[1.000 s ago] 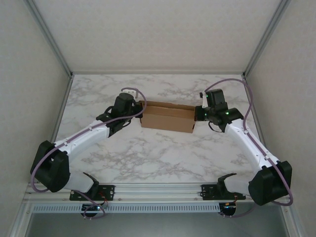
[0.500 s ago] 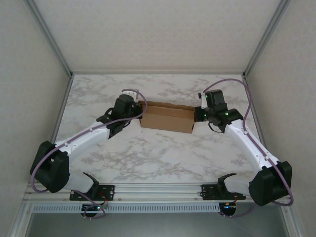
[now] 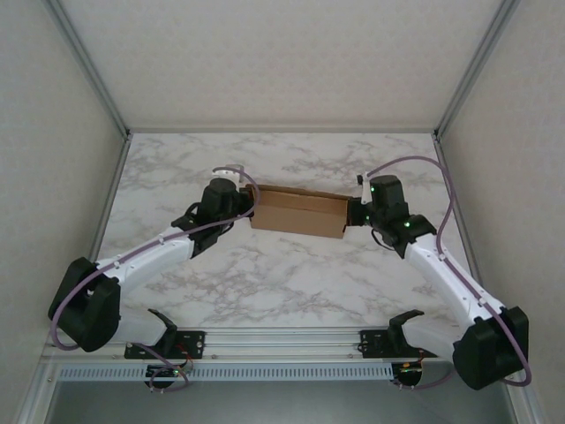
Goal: Fold the paper box
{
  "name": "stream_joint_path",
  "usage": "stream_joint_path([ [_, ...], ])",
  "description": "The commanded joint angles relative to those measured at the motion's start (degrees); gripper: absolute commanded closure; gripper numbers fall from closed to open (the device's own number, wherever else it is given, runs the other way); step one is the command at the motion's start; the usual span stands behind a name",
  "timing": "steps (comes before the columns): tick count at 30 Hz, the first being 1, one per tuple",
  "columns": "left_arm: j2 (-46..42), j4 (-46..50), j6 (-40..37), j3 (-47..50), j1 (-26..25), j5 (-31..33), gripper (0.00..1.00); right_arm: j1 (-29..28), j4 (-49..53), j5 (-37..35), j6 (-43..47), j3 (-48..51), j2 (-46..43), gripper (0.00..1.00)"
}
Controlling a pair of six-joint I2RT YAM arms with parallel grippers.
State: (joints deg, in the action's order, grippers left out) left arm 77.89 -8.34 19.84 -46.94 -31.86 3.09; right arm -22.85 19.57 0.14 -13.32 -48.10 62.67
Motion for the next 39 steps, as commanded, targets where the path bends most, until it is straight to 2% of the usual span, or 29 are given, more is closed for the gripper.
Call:
stream_joint_path([
  [1,2.2,9.8,3.3,3.8,-0.7,0.1,0.95,-1.0,-2.3,-1.5,-1.6,4.8,-2.0,1.00],
  [5,3.3,10.2,3.1,2.8,-1.2,0.2,0.95,-1.0,-3.7,-1.3,-1.9,6.4,-3.1,0.99],
  [7,4.0,10.7,2.8,2.3,-1.3,0.3,0.95,-1.1,-2.9,-0.4,-2.1,5.6,-2.6,0.95],
  [13,6.3,12.9,0.9,-0.1,-1.6,0.7,0.95,-1.0,1.8,0.6,-2.4,-0.3,-1.0,0.75],
  [22,8.8,16.6,-2.9,-4.2,-3.8,3.7,0.96,-0.4,8.5,1.9,-4.4,-8.3,-1.8,0.38],
  [25,9.9,17.9,-3.9,-5.5,-4.6,4.7,0.96,1.0,11.4,3.3,-8.3,-11.7,-1.1,0.41],
  [30,10.5,18.4,-4.8,-5.6,-5.5,6.3,0.96,2.8,17.1,-3.9,-17.9,-18.2,2.6,0.52],
  [34,10.3,18.2,-5.2,-5.4,-6.0,7.1,0.96,5.1,20.7,-3.5,-23.2,-25.4,8.3,0.45],
  [39,10.1,18.0,-6.0,-5.1,-6.9,8.4,0.96,5.2,24.3,-5.1,-27.8,-31.5,16.1,0.48],
])
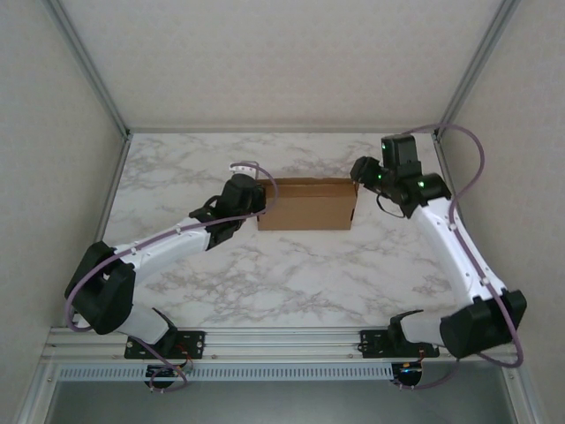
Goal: Fold the paper box
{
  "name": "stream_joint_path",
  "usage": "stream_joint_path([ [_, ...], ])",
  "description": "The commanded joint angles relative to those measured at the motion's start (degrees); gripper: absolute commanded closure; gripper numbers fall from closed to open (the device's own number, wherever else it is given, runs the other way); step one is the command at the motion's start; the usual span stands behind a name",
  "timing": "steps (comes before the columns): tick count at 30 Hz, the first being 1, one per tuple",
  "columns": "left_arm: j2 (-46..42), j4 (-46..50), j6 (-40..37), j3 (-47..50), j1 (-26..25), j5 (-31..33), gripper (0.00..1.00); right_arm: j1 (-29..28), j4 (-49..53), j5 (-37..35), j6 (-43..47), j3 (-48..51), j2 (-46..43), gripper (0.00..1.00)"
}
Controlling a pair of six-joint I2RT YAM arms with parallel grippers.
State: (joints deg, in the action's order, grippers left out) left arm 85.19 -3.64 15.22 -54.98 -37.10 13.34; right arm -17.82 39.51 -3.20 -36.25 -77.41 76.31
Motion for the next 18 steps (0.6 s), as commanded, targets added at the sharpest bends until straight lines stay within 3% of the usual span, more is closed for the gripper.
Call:
stream_joint_path([
  [1,2.8,13.4,-1.5,2.9,-1.8,-1.5,0.96,0.1,4.0,-1.3,-5.3,-2.3,3.4,0.48],
  [18,1.2,12.1,-1.7,4.7,-2.9,-0.1,0.96,1.3,-3.0,1.0,-3.3,0.4,7.5,0.53],
])
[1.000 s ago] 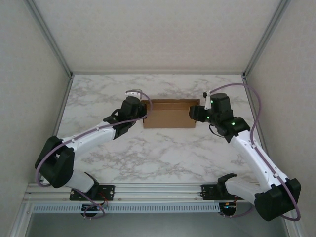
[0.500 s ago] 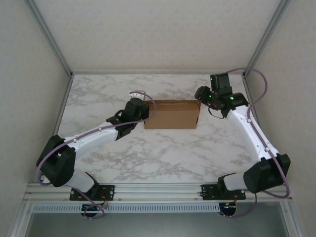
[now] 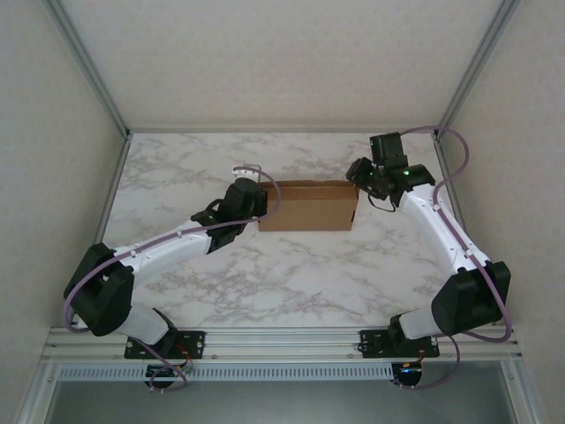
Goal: Fold the paper box
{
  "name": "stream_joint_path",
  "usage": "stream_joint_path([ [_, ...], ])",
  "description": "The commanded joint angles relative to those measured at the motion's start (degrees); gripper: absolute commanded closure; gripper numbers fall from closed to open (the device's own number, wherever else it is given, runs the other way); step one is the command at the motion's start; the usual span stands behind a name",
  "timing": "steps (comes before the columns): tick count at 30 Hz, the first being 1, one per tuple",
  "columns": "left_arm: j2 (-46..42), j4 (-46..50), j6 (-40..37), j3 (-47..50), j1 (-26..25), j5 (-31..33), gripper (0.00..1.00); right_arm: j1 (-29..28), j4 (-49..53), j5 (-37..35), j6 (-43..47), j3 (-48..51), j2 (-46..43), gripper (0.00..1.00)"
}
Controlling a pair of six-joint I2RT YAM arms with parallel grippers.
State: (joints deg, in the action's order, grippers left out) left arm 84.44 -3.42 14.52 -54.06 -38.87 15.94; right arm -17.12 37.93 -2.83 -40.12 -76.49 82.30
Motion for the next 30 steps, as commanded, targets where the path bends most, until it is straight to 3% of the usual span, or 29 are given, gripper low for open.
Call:
stream_joint_path([
  [1,1.8,11.7,-1.1,4.0,-1.1,-2.6,0.96,0.7,-1.3,0.8,0.9,-0.8,2.0,0.54],
  [16,2.8,12.1,0.2,3.1,-1.1,-3.3,0.93,0.3,-5.5,4.5,4.3,10.4,-1.5,0.75],
  [20,1.8,12.0,0.9,3.0,-1.0,-4.2,0.87,0.2,-6.1,2.7,6.0,12.7,-2.2,0.80],
  [23,0.2,12.6,1.7,2.6,-1.1,-5.3,0.76,0.1,-6.5,1.8,6.5,14.0,-2.9,0.85],
  [30,-4.3,14.7,3.3,-0.4,-1.1,-9.4,0.61,0.0,-7.2,1.5,6.6,15.0,-3.4,0.86],
])
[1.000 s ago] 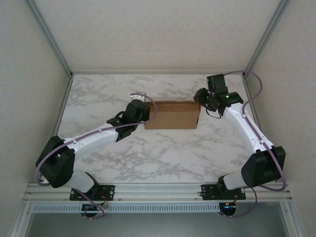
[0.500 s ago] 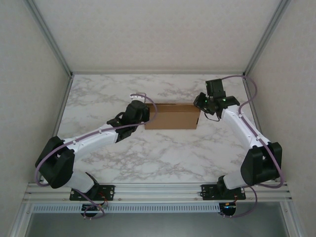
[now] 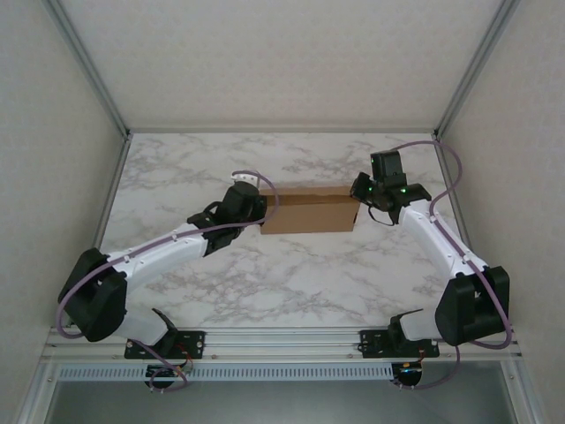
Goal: Fold the paper box
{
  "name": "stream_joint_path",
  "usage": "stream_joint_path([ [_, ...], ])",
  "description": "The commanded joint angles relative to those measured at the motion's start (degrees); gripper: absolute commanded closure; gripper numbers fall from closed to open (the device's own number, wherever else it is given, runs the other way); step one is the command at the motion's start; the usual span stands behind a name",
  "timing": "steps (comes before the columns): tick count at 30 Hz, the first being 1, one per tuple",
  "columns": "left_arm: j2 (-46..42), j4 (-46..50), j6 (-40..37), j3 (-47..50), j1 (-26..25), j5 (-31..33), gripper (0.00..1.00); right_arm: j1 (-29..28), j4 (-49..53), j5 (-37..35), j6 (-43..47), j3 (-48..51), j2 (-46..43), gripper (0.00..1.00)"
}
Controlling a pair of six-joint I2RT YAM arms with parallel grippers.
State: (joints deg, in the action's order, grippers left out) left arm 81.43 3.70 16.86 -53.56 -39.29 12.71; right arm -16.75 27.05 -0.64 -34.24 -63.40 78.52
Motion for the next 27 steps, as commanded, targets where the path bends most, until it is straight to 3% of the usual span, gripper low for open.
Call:
stream_joint_path([
  [1,-2.0,8.1,0.7,-1.3,-0.7,-6.5,0.59,-0.4,3.6,-0.6,0.7,1.9,0.2,0.85],
  [9,-10.6,10.1,-0.5,-2.3,-0.5,-15.6,0.54,-0.5,3.3,-0.4,0.4,2.6,-1.5,0.82],
  [19,-11.2,8.5,1.8,-1.3,-0.3,-22.9,0.58,-0.8,2.6,-0.6,-1.3,4.2,-2.5,0.82],
  [27,-9.6,3.3,13.5,-2.7,6.9,-20.4,0.56,-0.9,2.6,-1.4,-1.2,4.9,-3.3,0.81],
])
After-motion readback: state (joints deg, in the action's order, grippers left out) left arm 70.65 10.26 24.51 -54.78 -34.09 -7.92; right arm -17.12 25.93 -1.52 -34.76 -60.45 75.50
